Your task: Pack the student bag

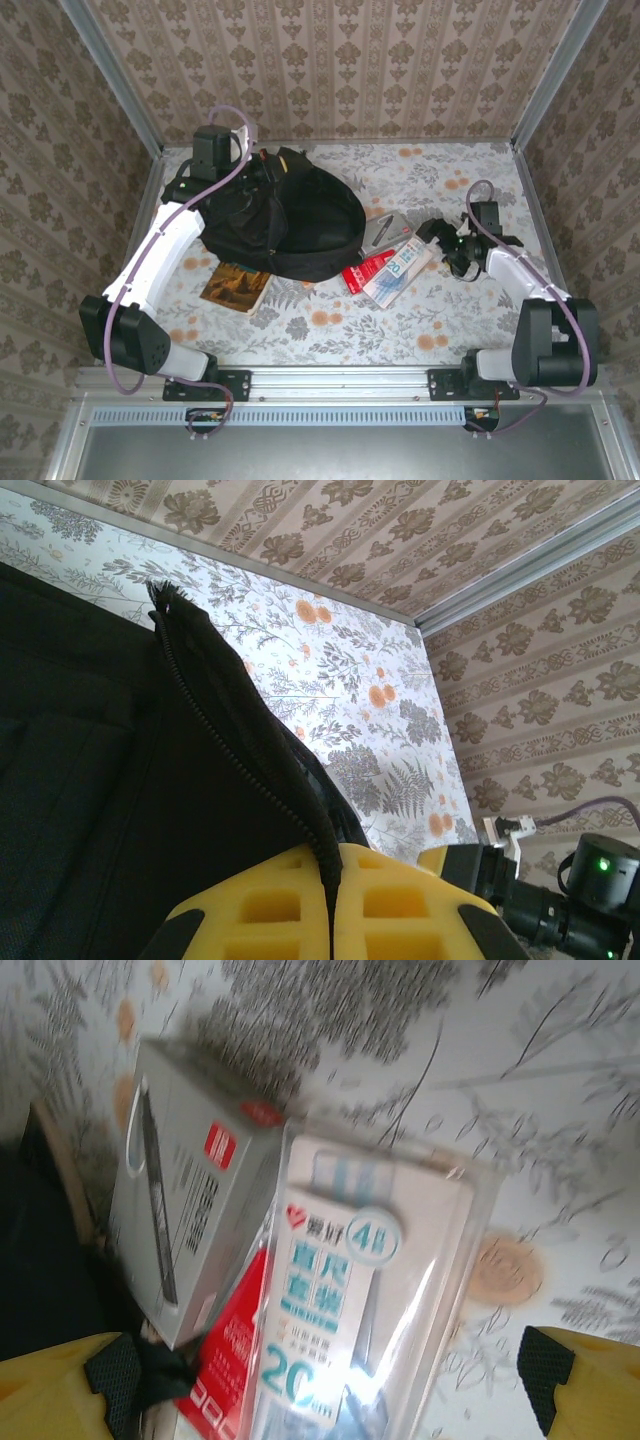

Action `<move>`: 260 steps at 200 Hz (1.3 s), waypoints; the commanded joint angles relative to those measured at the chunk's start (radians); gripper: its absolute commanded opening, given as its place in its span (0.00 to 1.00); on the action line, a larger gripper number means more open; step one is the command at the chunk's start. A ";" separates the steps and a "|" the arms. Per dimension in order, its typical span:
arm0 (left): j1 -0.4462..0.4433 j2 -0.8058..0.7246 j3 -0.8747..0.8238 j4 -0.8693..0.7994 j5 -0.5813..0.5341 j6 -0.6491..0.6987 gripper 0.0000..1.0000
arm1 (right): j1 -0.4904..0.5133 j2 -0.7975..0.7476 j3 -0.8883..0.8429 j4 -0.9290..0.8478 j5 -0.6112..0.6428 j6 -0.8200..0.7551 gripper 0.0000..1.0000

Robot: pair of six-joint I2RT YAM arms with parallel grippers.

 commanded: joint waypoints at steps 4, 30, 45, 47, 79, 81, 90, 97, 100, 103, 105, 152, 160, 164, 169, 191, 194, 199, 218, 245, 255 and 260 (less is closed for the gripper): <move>0.007 -0.032 -0.001 0.059 0.016 -0.008 0.00 | -0.035 0.092 0.046 -0.021 0.027 -0.031 1.00; 0.006 -0.032 0.000 0.059 0.017 -0.008 0.00 | -0.056 0.175 0.058 0.026 -0.024 -0.041 1.00; 0.006 -0.031 0.001 0.058 0.016 -0.007 0.00 | -0.048 0.215 0.065 0.042 -0.067 -0.043 1.00; 0.006 -0.031 0.001 0.059 0.017 -0.007 0.00 | -0.045 0.219 0.067 0.042 -0.069 -0.042 1.00; 0.006 -0.029 0.001 0.057 0.018 -0.008 0.00 | 0.014 0.210 0.049 0.027 -0.070 -0.025 1.00; 0.006 -0.029 0.001 0.058 0.018 -0.010 0.00 | 0.016 0.208 0.045 0.029 -0.072 -0.022 1.00; 0.006 -0.029 0.001 0.059 0.018 -0.009 0.00 | 0.024 0.196 0.023 0.043 -0.086 -0.007 1.00; 0.005 -0.030 0.001 0.059 0.018 -0.008 0.00 | 0.029 0.190 0.004 0.057 -0.100 0.007 1.00; 0.005 -0.030 0.001 0.059 0.018 -0.008 0.00 | 0.032 0.191 -0.003 0.064 -0.109 0.014 1.00; 0.006 -0.029 0.001 0.059 0.017 -0.008 0.00 | 0.034 0.191 -0.010 0.073 -0.121 0.020 1.00; 0.006 -0.028 0.001 0.059 0.017 -0.008 0.00 | 0.036 0.191 -0.015 0.081 -0.129 0.025 1.00; -0.009 0.003 0.026 0.008 -0.015 0.020 0.00 | 0.070 0.158 -0.094 0.215 -0.192 0.108 1.00; -0.014 0.013 0.029 -0.002 -0.019 0.022 0.00 | 0.070 0.160 -0.116 0.267 -0.221 0.137 1.00; -0.018 0.017 0.030 -0.004 -0.019 0.022 0.00 | 0.071 0.161 -0.123 0.286 -0.231 0.147 1.00; -0.021 0.022 0.031 -0.008 -0.019 0.021 0.00 | 0.073 0.166 -0.129 0.305 -0.245 0.161 1.00; -0.032 0.051 0.042 -0.036 -0.020 0.021 0.00 | 0.088 0.178 -0.161 0.400 -0.297 0.214 1.00; -0.035 0.056 0.046 -0.042 -0.020 0.020 0.00 | 0.090 0.176 -0.164 0.413 -0.301 0.223 1.00; -0.037 0.063 0.051 -0.052 -0.017 0.021 0.00 | 0.096 0.173 -0.174 0.437 -0.306 0.237 1.00; -0.045 0.094 0.057 -0.064 0.005 0.012 0.00 | 0.114 0.147 -0.209 0.532 -0.315 0.306 1.00; -0.063 0.128 0.064 -0.071 0.020 0.007 0.00 | 0.153 0.111 -0.216 0.592 -0.312 0.357 1.00; -0.068 0.133 0.070 -0.075 0.017 0.007 0.00 | 0.162 0.096 -0.214 0.594 -0.311 0.363 1.00; -0.069 0.133 0.070 -0.077 0.016 0.008 0.00 | 0.165 0.090 -0.213 0.595 -0.310 0.367 1.00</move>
